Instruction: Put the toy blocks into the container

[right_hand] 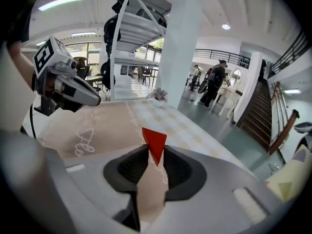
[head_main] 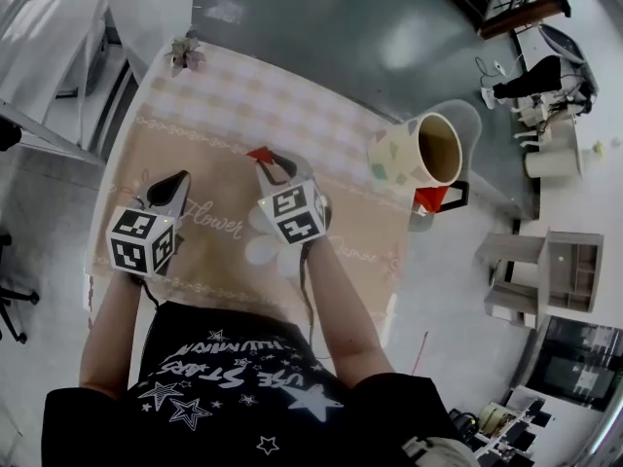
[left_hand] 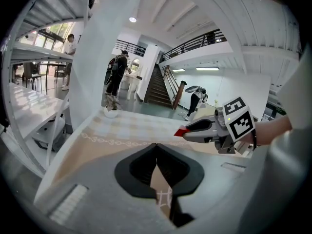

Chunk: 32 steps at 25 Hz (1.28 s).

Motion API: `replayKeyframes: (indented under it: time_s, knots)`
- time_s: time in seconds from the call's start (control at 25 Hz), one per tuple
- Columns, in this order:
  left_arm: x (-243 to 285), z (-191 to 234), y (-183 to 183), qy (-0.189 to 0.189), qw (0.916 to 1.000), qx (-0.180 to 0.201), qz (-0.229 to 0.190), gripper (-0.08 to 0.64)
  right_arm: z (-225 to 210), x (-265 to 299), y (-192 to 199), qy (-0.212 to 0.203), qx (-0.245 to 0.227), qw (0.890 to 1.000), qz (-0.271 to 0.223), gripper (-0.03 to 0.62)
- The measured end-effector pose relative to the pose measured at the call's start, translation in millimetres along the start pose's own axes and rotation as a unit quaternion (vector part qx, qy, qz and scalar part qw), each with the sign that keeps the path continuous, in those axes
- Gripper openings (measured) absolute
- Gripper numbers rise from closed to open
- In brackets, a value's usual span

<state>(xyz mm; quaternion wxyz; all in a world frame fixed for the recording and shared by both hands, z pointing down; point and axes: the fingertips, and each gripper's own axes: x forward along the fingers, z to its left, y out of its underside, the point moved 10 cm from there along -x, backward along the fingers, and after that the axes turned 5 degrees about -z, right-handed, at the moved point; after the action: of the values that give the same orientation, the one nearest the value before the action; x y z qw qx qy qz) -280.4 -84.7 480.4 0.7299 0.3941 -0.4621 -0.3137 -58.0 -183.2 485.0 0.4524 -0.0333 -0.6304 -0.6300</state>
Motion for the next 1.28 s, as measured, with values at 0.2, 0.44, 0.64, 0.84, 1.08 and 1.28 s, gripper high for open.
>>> replayKeyframes:
  time_s: [0.2, 0.44, 0.64, 0.84, 1.08, 1.28]
  knots:
    - [4.0, -15.4, -14.0, 0.01, 0.9998, 0.015, -0.014, 0.011, -16.2, -29.0, -4.3, 0.029, 0.02, 0.999, -0.03, 0.103]
    - [11.9, -40.1, -38.2, 0.028, 0.9981, 0.039, -0.038, 0.01, -36.9, -68.9, -6.9, 0.072, 0.043, 0.994, -0.064, 0.103]
    - [19.4, -61.6, -58.6, 0.038, 0.996, 0.057, -0.058, 0.011, -57.3, -105.0, -2.0, 0.11, 0.054, 0.989, -0.082, 0.103]
    - [29.9, -87.4, -76.1, 0.051, 0.9937, 0.067, -0.075, 0.01, -82.1, -141.9, 9.5, 0.15, 0.066, 0.982, -0.092, 0.103]
    - [51.5, -125.5, -97.2, 0.08, 0.9884, 0.09, -0.093, 0.011, -109.3, -181.5, 22.6, 0.197, 0.076, 0.971, -0.108, 0.103]
    - [70.9, -157.7, -112.3, 0.096, 0.9845, 0.108, -0.1, 0.011, -136.5, -209.8, 38.5, 0.224, 0.085, 0.964, -0.115, 0.103]
